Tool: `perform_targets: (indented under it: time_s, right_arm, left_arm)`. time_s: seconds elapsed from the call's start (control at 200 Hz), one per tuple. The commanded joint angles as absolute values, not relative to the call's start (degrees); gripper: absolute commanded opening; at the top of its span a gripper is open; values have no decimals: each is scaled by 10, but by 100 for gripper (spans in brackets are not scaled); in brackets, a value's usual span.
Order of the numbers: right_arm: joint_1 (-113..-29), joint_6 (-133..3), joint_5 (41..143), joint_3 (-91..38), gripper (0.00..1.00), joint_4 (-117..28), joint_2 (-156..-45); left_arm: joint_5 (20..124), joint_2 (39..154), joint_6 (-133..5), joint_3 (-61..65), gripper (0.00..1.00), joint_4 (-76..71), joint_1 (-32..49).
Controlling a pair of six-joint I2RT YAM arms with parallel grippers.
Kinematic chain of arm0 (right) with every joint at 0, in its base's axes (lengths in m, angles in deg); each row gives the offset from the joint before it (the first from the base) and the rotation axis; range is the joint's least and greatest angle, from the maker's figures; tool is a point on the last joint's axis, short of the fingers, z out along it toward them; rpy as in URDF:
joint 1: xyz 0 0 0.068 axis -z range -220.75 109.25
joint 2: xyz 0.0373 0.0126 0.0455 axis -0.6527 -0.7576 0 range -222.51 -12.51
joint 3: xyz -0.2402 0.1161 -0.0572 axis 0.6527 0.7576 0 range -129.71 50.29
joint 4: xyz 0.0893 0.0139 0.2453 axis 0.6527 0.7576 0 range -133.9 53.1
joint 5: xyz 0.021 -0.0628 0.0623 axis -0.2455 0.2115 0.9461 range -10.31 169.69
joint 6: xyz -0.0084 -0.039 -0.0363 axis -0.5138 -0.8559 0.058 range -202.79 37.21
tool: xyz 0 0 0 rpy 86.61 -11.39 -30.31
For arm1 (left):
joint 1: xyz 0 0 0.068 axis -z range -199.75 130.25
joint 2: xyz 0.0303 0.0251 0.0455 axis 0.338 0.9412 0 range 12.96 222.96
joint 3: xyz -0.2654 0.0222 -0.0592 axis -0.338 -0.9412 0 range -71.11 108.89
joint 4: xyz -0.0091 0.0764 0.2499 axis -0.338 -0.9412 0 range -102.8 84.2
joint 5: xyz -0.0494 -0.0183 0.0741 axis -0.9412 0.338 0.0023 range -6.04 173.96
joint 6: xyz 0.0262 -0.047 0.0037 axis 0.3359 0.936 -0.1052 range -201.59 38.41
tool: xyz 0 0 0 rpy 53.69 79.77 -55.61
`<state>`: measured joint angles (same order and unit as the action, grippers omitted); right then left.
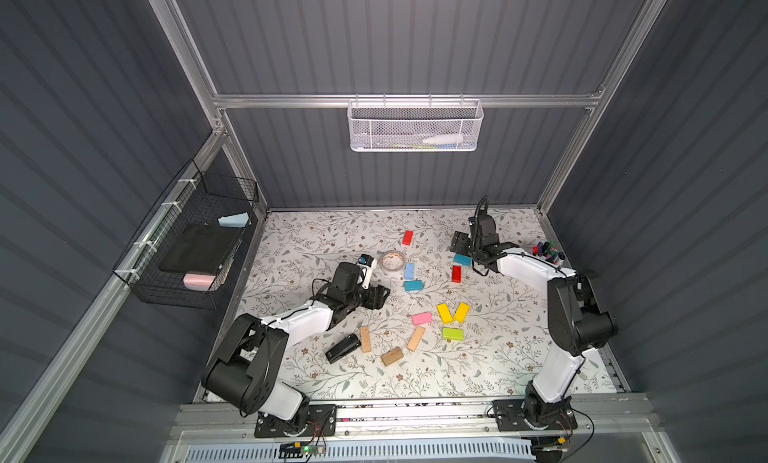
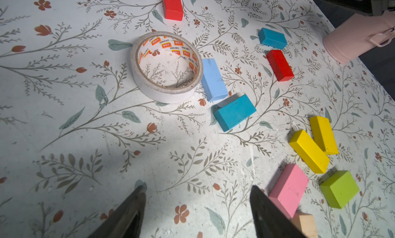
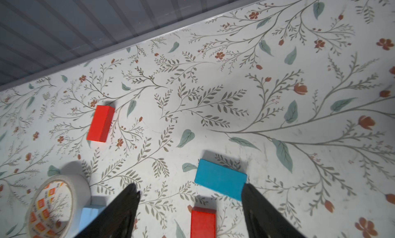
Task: Assemble the letter c with building blocks
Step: Place the building block at the center of the board, then assemble the building block at the center of the board.
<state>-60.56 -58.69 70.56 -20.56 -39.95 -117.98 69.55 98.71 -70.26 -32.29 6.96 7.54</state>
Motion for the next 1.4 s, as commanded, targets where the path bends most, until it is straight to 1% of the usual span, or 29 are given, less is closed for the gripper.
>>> perform_targets:
  time_s: [0.0,0.08,0.155,0.29,0.35,0.49,0.595,0.7,0.856,0.976,1.396]
  right_arm:
    - [-610,-521,650,-227,84,-343,-1202]
    - [-611,-506,645,-235,83,-329,-1211]
    - [-614,-510,648,-234,76,-325,-1214]
    - [-618,-519,650,-228,70,-311,-1218]
    - [-619,-526,660,-228,65,-303,-1222]
    - [-628,-536,677,-218,56,-297,-1219]
    - [-636,-539,687,-208,51,-297,-1216]
    - [-643,-539,695,-205,50,-294,-1221]
    - [-652,-534,679,-201,50,-283,-1228]
    - [-654,-532,674,-198,46,-281,-1230]
    - [-655,-540,675,-189,42,-274,-1250]
  left_arm:
    - [701,973,-715,-320,75,60,79]
    - [702,975,-715,-320,75,59,79]
    - [701,977,-714,-317,75,57,79]
    - [702,980,-715,-315,76,54,79]
    - [702,981,-715,-315,76,53,79]
    - [702,981,-714,-313,76,51,79]
    - [702,980,-715,-314,76,51,79]
    - [703,979,-715,-314,76,49,79]
    - [706,976,-716,-315,76,47,79]
    - [707,973,-717,-315,76,47,79]
    - [706,974,-717,-314,76,45,79]
